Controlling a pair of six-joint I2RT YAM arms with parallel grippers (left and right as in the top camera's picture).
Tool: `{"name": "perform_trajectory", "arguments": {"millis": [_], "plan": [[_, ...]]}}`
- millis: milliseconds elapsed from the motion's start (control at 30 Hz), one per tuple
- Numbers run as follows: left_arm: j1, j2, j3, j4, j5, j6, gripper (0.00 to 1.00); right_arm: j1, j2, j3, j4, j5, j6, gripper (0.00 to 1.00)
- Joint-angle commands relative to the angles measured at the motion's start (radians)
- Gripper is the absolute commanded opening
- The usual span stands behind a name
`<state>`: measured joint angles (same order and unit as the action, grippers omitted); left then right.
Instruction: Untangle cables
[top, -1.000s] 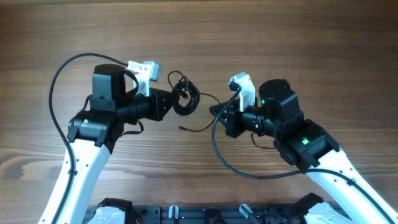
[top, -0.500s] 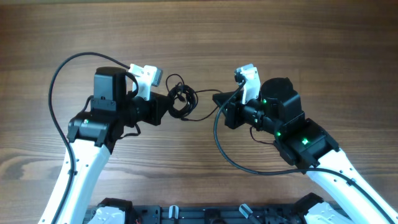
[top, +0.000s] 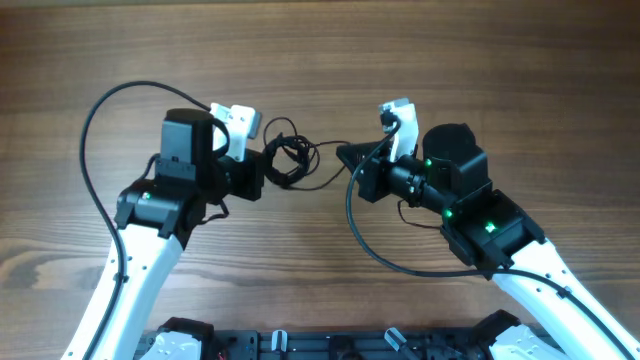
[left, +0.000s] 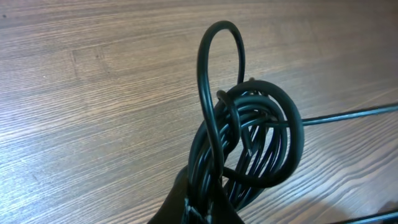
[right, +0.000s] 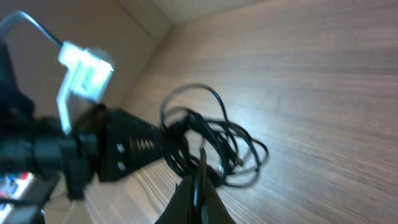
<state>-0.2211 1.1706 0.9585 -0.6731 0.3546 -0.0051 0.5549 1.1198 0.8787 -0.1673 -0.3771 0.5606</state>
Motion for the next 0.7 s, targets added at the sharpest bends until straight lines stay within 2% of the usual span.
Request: {"name": "perform_trajectory", "arguments": {"millis": [0, 233, 567, 667], "plan": [[-0.038, -0.003, 0.016, -0.002, -0.069, -0.003, 0.04, -0.005, -0.016, -0.003, 0.032, 0.012, 0.097, 0.04], [-0.063, -0.003, 0.016, -0.011, -0.068, -0.003, 0.04, -0.005, -0.011, -0.003, -0.033, 0.222, 0.093, 0.04], [-0.063, -0.003, 0.016, -0.059, -0.065, -0.011, 0.04, -0.005, -0.007, -0.003, -0.02, 0.232, 0.097, 0.04], [-0.063, -0.003, 0.016, -0.056, -0.017, -0.027, 0.04, -0.005, 0.001, -0.003, -0.013, 0.223, 0.101, 0.04]]}}
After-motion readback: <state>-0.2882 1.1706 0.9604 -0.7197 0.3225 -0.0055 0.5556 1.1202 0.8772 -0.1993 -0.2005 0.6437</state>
